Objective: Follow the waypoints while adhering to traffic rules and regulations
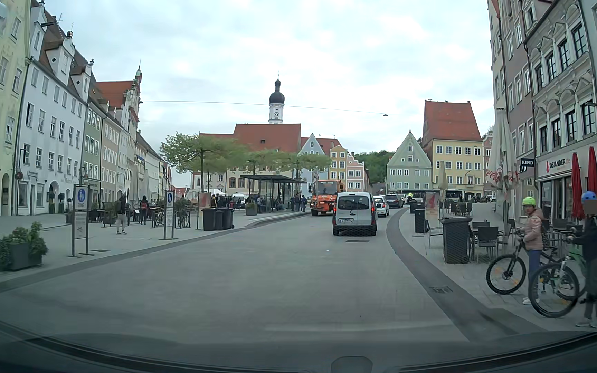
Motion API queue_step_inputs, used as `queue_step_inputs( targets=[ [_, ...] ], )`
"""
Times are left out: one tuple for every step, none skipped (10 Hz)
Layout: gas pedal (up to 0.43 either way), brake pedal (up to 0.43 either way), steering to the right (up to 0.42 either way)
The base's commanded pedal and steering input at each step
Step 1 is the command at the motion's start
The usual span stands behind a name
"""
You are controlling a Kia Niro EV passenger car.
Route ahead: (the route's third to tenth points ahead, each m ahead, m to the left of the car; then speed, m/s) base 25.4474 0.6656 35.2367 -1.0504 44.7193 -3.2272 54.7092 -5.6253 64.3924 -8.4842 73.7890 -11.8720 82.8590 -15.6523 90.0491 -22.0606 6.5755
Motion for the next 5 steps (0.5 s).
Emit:
queue_step_inputs(
  targets=[
    [0.079,0.0,0.034],
    [0.079,0.0,0.035],
    [0.079,0.0,0.038],
    [0.079,0.0,0.039],
    [0.079,0.0,0.039]
  ],
)
